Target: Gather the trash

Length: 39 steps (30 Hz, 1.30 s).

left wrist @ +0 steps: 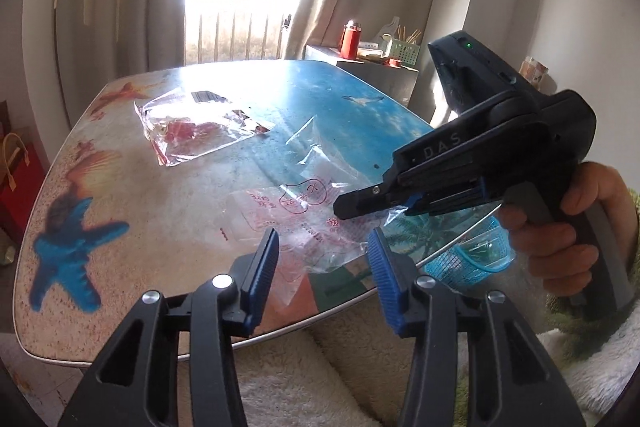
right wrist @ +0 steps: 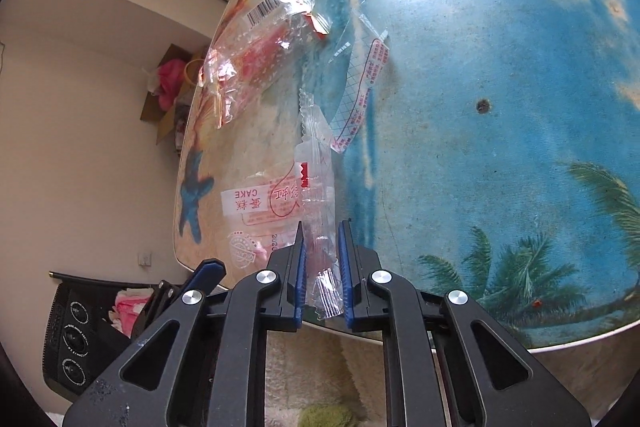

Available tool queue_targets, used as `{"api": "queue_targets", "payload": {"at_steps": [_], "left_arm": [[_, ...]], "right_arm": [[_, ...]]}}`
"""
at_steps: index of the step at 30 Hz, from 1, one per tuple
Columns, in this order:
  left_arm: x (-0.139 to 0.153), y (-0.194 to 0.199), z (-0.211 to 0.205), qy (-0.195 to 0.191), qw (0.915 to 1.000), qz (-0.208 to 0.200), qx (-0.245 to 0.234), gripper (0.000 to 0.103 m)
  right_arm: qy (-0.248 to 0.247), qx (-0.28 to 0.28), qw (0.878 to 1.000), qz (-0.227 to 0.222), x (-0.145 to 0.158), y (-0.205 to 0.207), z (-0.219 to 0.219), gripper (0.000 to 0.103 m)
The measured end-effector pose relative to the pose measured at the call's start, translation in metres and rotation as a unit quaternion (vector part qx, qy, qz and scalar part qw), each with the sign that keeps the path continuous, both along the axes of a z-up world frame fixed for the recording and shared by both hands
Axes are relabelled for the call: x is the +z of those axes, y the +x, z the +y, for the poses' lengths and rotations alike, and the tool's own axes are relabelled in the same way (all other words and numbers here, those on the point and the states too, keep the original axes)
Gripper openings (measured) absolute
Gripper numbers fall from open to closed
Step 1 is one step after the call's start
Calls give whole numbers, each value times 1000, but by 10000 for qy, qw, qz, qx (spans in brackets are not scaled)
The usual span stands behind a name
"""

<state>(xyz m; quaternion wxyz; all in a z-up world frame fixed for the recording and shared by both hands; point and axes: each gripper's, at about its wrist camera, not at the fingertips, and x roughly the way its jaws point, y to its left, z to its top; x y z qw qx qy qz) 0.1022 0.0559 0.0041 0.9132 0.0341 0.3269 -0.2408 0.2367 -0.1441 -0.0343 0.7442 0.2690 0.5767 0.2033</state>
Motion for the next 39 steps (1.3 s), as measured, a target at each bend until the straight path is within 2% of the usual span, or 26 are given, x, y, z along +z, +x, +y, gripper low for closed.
{"api": "queue_targets", "payload": {"at_steps": [3, 5, 9, 15, 19, 21, 26, 28, 30, 32, 33, 36, 37, 39], "left_arm": [[-4, -9, -4, 592, 9981, -168, -20, 45], [-10, -9, -4, 818, 9965, -102, 107, 45], [-19, -4, 2, 675, 9971, 182, 311, 42], [-22, 2, 9, 516, 9972, 351, 410, 20], [-22, 1, 9, 611, 9966, 335, 440, 5], [-20, -1, 10, 616, 9969, 281, 413, 2], [-18, -10, 0, 1053, 9943, 21, 149, 0], [-22, -12, -2, 1318, 9912, -21, 72, 0], [-26, -13, 2, 1424, 9898, 44, 60, 0], [-29, -11, 9, 1391, 9901, 161, 104, 0], [-28, -10, 14, 1255, 9918, 203, 113, 0], [-19, -4, 22, 601, 9970, 483, 88, 1], [-16, -4, 22, 481, 9977, 477, 95, 4], [-11, -3, 18, 295, 9984, 487, 32, 19]], "right_arm": [[148, -49, 9999, 63, -2, -1, -6, 12], [260, -61, 9996, 105, -3, -1, -8, 12], [393, -34, 9991, 126, -3, -4, -10, 11], [489, 48, 9987, 142, -2, -6, -6, 11], [494, 56, 9987, 118, -1, -7, -5, 11], [504, 57, 9987, 111, -1, -8, -6, 10], [427, 76, 9991, 6, 1, -8, -8, 10], [71, 4, 9998, -183, 7, -7, -13, 10], [31, -78, 9997, -247, 9, -5, -22, 10], [53, -137, 9996, -255, 11, -3, -30, 10], [91, -153, 9995, -247, 11, -2, -32, 10], [337, -141, 9992, -142, 8, -2, -33, 10], [462, -126, 9988, -86, 6, -2, -32, 10], [667, -71, 9978, 9, 2, -1, -29, 10]]}}
